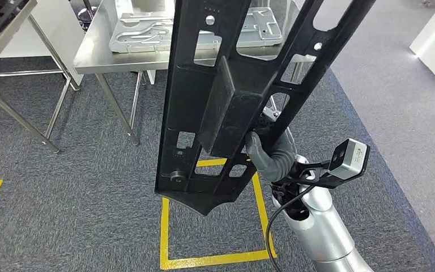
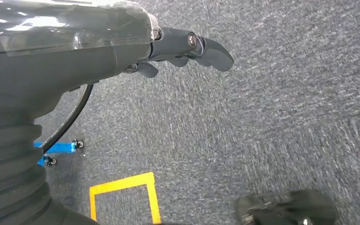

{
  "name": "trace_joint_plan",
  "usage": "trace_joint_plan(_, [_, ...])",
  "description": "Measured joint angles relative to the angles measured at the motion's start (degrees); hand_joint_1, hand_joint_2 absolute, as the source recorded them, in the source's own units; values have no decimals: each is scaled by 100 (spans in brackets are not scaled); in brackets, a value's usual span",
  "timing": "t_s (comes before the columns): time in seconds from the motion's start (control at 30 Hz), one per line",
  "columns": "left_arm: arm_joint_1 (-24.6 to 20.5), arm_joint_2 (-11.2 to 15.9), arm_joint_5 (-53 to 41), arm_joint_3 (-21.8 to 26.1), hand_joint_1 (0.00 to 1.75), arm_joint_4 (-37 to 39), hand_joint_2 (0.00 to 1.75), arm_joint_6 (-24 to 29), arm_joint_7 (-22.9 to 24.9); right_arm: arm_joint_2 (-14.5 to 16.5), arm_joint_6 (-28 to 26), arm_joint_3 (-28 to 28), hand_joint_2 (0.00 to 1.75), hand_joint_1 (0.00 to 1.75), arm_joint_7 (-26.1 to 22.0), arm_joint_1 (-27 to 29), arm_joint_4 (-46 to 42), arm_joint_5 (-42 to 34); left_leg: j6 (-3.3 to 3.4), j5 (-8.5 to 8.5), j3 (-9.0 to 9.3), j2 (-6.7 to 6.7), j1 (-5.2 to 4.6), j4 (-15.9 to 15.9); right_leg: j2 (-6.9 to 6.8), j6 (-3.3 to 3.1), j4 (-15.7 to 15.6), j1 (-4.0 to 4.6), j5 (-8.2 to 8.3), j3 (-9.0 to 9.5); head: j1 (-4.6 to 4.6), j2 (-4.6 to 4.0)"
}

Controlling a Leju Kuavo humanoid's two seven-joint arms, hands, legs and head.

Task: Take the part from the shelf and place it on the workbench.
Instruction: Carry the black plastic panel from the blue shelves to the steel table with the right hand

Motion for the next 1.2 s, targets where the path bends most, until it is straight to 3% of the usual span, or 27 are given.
trace_joint_plan(0.07, [0, 2, -2, 0, 0, 0, 175, 4, -4, 0, 0, -1, 175, 175, -6, -8, -1, -3, 59, 66, 146, 15, -36, -356, -8, 58, -2, 14, -36, 13, 0, 0])
trace_joint_plan(0.2, [14, 1, -9, 0, 0, 0, 175, 10, -16, -1, -8, -3, 175, 175, -8, -16, -13, -10, 176, 39, 210, -22, -19, -473, -16, 172, 84, 17, -141, -6, 1, 0])
trace_joint_plan(0.23, [16, 0, -13, 0, 0, 0, 175, 10, -22, -2, -11, -8, 175, 175, -10, -17, -17, -14, 209, 37, 244, -24, -8, -505, -3, 190, 297, 15, -253, -105, 1, 0])
trace_joint_plan(0.3, [17, -2, -17, 0, 0, 0, 175, 8, -31, -8, -11, -18, 175, 175, -12, 8, -17, -22, 259, 5, 282, -24, -15, -517, 21, 206, 1047, 5, -556, -521, 2, 0])
trace_joint_plan(0.33, [19, -2, -19, 0, 0, 0, 175, 5, -34, -14, -11, -21, 175, 175, -12, 34, -16, -26, 272, -17, 300, -29, -20, -514, 27, 215, 1426, 2, -656, -763, 2, 0])
trace_joint_plan(0.37, [24, -3, -19, 0, 0, 0, 175, 4, -34, -21, -11, -22, 175, 175, -10, 60, -16, -28, 276, -43, 326, -37, -23, -512, 29, 222, 1643, -4, -647, -933, 2, 0])
trace_joint_plan(0.4, [29, -3, -19, 0, 0, 0, 175, 2, -34, -27, -11, -23, 175, 175, -8, 78, -15, -31, 273, -72, 361, -49, -25, -508, 29, 226, 1638, -10, -521, -996, 2, 0])
trace_joint_plan(0.43, [32, -3, -19, 0, 0, 0, 175, 1, -34, -31, -11, -24, 175, 175, -8, 87, -15, -34, 264, -107, 408, -62, -25, -502, 29, 222, 1378, -16, -278, -928, 2, 0])
trace_joint_plan(0.47, [33, -4, -20, 0, 0, 0, 175, 0, -34, -33, -10, -26, 175, 175, -8, 90, -15, -36, 252, -149, 458, -71, -25, -494, 23, 211, 961, -19, 1, -776, 2, 0])
trace_joint_plan(0.53, [27, -12, -27, -1, 0, 1, 175, -5, -36, -37, -7, -30, 175, 175, -8, 88, -15, -53, 207, -228, 516, -77, -43, -466, -6, 177, 270, 8, 310, -497, 1, 0])
trace_joint_plan(0.57, [26, -15, -31, -1, 0, 1, 175, -8, -36, -39, -4, -32, 175, 175, -7, 90, -15, -70, 180, -257, 519, -72, -50, -455, -14, 159, 116, 23, 332, -439, 1, 0])
trace_joint_plan(0.67, [19, -17, -41, -2, 0, 0, 175, -11, -36, -45, 3, -41, 175, 175, -3, 97, -16, -124, 91, -321, 531, -30, -46, -454, 37, 90, 50, 21, 274, -406, 2, 0])
trace_joint_plan(0.73, [9, -15, -49, -3, 0, -2, 175, -11, -34, -46, 5, -48, 175, 175, -5, 96, -18, -141, 21, -458, 444, -12, -38, -209, 60, 24, 18, -10, 247, -337, 1, 0])
trace_joint_plan(0.83, [-14, -12, -52, -4, 0, -2, 175, -13, -33, -46, 5, -49, 175, 175, -9, 107, -16, -158, -68, -867, -166, -10, 0, 903, 62, -33, 9, -15, 180, -252, -1, 0])
trace_joint_plan(0.87, [-24, -11, -54, -4, 0, -2, 175, -14, -33, -46, 5, -48, 175, 175, -9, 117, -16, -161, -83, -906, -355, -10, 8, 1178, 64, -32, 11, -14, 155, -225, -1, 0])
trace_joint_plan(0.9, [-30, -9, -55, -4, 0, -2, 175, -15, -33, -46, 5, -48, 175, 175, -9, 128, -15, -162, -90, -838, -452, -10, 13, 1263, 68, -27, 13, -14, 127, -191, -1, 0])
trace_joint_plan(0.93, [-28, -7, -56, -4, 0, -2, 175, -16, -31, -46, 5, -48, 175, 175, -9, 136, -15, -164, -87, -647, -427, -10, 16, 1099, 74, -18, 15, -15, 95, -145, -1, 0])
trace_joint_plan(1.0, [-14, -1, -59, -3, 0, -2, 175, -19, -28, -46, 5, -48, 175, 175, -10, 141, -15, -174, -59, -155, -143, -10, 15, 342, 85, 12, 15, -17, 26, -49, 0, 0])
trace_joint_plan(1.03, [-12, 1, -62, -3, 0, -2, 175, -20, -26, -46, 5, -48, 175, 175, -11, 139, -15, -180, -35, 3, 1, -11, 4, -21, 89, 36, 21, -10, -3, -26, 0, 0])
trace_joint_plan(1.1, [-22, 1, -66, -4, 0, -2, 175, -27, -26, -46, 8, -48, 175, 175, -12, 140, -15, -186, 29, 50, 111, -16, -23, -323, 88, 96, 15, 2, -26, -35, 0, 0])
trace_joint_plan(1.2, [-33, -1, -67, -4, 0, -2, 175, -32, -27, -47, 9, -50, 175, 175, -12, 143, -16, -189, 135, 33, 149, -25, -14, -408, 83, 188, 36, 1, -75, -38, 0, 0])
